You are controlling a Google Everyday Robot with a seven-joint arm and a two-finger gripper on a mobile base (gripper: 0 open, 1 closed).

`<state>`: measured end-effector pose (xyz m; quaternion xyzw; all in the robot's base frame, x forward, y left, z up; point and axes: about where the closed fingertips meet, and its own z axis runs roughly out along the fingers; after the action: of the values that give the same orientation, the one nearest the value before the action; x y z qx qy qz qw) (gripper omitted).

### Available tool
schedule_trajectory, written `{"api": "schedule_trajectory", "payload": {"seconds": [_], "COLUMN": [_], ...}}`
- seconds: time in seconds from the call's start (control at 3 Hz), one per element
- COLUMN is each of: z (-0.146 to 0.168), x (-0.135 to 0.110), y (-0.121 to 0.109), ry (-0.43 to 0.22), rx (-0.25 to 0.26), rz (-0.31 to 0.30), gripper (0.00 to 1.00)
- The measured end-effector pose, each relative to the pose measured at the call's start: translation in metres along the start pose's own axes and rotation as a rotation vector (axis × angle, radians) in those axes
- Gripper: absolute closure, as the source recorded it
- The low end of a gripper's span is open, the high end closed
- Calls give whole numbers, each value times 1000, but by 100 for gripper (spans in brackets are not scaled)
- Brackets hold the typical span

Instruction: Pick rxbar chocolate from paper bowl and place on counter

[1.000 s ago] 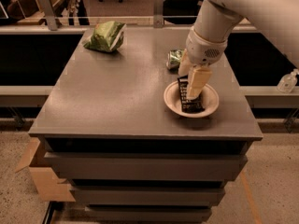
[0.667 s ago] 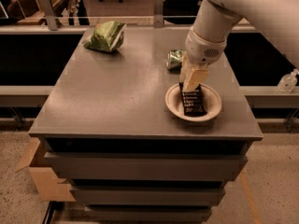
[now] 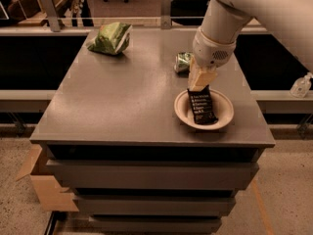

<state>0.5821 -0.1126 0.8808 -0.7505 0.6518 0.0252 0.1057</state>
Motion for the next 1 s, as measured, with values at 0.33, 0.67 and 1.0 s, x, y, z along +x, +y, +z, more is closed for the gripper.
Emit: {"api": "schedule_trajectory", "payload": {"seconds": [0.33,0.67,1.0], "z": [-15,-45,-68], "x": [0,-2,-7], "y": [-2,-6,-9], "ry": [7,23,35], "rx": [41,118,177], "rz": [-13,-38,-70], "gripper": [100,100,100]}}
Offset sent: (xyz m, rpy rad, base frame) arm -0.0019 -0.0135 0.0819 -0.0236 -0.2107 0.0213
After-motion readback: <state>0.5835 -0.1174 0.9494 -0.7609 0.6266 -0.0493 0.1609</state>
